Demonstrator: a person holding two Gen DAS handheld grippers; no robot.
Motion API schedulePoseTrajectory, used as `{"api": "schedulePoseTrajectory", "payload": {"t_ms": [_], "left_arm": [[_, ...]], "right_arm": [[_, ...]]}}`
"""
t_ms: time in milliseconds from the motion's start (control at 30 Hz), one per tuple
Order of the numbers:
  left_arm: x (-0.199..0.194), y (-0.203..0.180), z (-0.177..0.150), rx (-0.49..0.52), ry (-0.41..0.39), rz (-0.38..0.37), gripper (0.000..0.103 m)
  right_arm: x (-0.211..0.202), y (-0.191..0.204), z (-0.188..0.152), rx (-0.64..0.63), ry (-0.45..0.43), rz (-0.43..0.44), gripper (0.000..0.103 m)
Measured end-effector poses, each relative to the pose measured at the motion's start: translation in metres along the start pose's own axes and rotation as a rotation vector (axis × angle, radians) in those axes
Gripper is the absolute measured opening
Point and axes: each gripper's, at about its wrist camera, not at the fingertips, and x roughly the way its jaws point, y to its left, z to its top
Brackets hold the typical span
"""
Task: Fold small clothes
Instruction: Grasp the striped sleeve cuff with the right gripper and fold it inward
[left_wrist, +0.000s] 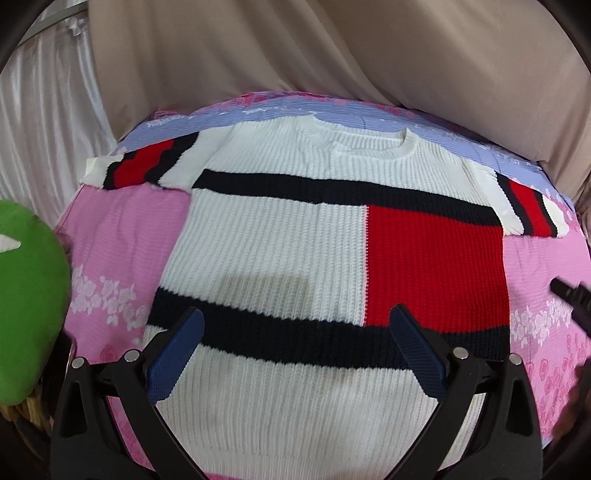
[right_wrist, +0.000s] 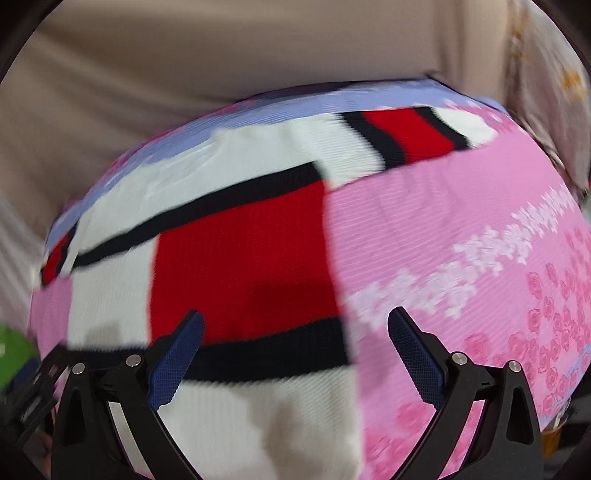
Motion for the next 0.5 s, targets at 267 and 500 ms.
{"api": "schedulePoseTrajectory", "payload": {"t_ms": [267, 500], "left_arm": [[0.017, -0.042, 0.007, -0.106, 0.019, 0.001, 0.098], [0.021, -0.057, -0.007, -0.185, 0.012, 0.036, 0.098]], "right_arm": [[0.058, -0.171, 0.119, 0.234, -0.073, -0.064, 0.098], [0.15, -0.271, 0.214, 0.339, -0.017, -0.078, 0.08]]}}
